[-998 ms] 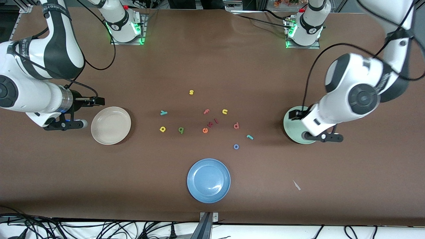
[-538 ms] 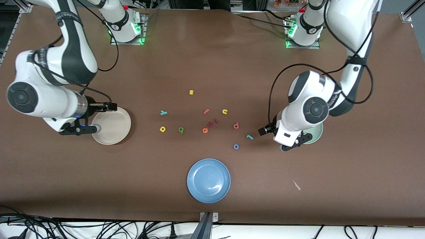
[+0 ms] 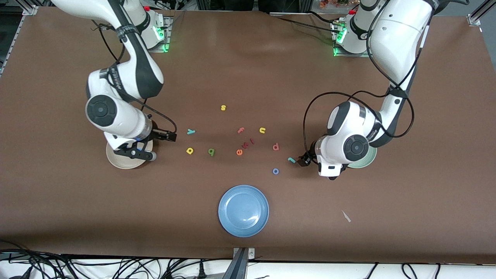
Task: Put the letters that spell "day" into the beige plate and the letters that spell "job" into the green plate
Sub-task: 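Lower the left gripper to the cyan l while the right gripper reaches the yellow a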
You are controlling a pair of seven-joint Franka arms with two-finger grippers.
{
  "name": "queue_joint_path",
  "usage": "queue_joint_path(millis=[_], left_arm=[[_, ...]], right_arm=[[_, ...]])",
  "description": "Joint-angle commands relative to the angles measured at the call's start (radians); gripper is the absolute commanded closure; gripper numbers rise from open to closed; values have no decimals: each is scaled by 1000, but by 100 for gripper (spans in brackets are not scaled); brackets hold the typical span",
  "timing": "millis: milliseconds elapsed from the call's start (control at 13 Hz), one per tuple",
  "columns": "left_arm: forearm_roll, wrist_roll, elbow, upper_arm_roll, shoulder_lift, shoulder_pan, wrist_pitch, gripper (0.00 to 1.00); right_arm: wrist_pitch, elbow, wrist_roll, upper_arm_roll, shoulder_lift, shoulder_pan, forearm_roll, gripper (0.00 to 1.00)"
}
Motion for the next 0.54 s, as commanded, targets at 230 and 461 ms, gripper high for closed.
queue_joint_path(millis=[230,461], left_arm=[[-37,-192,77,-2,76,-11,145,2],[-43,-257,77,-3,97,-34,162,5]], right_arm=[[301,-189,247,11,-12,66,9,0],[369,-175,388,9,67,112,-7,0]])
